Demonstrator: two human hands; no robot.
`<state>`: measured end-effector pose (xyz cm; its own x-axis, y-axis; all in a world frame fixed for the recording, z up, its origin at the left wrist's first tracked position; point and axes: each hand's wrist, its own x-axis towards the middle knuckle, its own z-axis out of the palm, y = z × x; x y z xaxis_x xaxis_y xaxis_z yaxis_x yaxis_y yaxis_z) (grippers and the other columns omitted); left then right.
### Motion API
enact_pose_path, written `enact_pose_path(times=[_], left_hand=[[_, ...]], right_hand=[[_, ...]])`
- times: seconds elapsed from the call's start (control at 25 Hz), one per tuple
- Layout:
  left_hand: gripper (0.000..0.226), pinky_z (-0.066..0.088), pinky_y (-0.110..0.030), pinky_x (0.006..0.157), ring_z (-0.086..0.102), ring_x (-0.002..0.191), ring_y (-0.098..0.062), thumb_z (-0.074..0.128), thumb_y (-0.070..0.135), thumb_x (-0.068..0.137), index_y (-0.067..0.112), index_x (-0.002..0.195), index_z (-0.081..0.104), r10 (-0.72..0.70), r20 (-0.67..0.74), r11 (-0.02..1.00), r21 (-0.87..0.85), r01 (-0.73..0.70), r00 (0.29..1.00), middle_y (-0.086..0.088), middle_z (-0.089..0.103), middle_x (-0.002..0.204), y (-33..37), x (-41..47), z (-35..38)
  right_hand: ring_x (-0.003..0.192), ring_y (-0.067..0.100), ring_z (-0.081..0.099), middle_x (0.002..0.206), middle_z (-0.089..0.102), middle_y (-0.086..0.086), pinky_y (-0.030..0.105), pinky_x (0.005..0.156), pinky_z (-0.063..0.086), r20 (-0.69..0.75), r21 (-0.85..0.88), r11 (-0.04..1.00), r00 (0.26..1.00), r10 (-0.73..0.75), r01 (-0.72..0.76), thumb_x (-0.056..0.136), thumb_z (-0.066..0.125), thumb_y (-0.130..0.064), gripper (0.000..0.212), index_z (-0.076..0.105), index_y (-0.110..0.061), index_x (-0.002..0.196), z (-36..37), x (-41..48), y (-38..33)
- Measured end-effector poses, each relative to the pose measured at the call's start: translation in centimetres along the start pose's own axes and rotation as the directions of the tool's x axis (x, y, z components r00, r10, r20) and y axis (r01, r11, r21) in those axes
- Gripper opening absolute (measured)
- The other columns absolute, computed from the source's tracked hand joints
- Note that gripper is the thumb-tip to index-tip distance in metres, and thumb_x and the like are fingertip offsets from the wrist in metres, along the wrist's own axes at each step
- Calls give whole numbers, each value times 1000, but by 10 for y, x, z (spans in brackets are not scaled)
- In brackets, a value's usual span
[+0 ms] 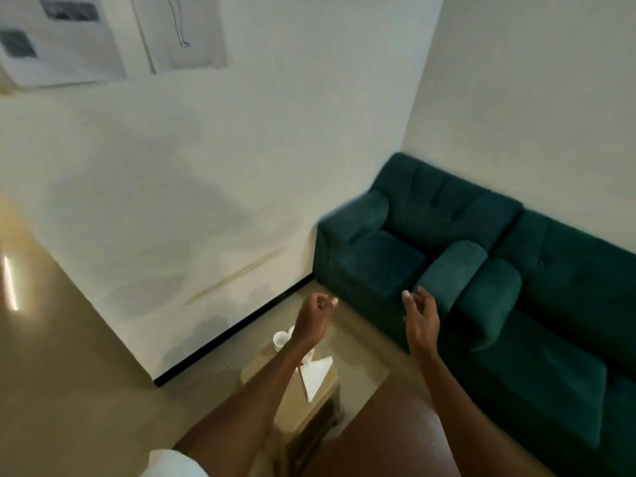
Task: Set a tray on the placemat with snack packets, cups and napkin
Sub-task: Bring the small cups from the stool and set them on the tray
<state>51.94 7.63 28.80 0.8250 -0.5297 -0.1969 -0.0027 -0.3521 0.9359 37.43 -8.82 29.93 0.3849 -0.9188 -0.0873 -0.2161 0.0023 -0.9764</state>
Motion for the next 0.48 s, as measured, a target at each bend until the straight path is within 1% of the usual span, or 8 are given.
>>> enact_pose_path(times=[0.12,0.24,0.36,0.48], left_hand=[[37,50,-39,100,64,115,-33,63,30,101,1,124,59,49,-61,999,17,-48,997,-18,67,122,19,37,-61],[40,50,-40,100,62,116,-33,63,32,101,2,127,58,64,-122,997,39,-59,990,-18,65,125,22,62,-97],[42,49,-42,104,61,118,-31,64,34,101,5,130,56,34,-100,996,86,-26,994,-18,63,128,9,78,-113],[47,46,-43,107,59,122,-32,67,31,99,4,134,53,-5,-73,981,192,19,997,-20,59,131,-31,106,-123]], right_hand=[[129,28,60,142,60,10,56,110,50,66,-23,998,996,-65,66,101,66,-37,62,45,-16,155,59,0,-47],[132,28,59,147,58,12,50,111,50,148,-74,990,983,-111,123,100,68,-35,65,43,-15,157,111,4,-67],[135,29,57,152,54,13,42,107,53,244,-132,984,966,-88,123,101,68,-31,66,40,-15,158,155,10,-60],[134,29,57,154,52,14,41,108,52,367,-226,970,930,4,85,99,71,-20,69,38,-14,159,204,27,-25]])
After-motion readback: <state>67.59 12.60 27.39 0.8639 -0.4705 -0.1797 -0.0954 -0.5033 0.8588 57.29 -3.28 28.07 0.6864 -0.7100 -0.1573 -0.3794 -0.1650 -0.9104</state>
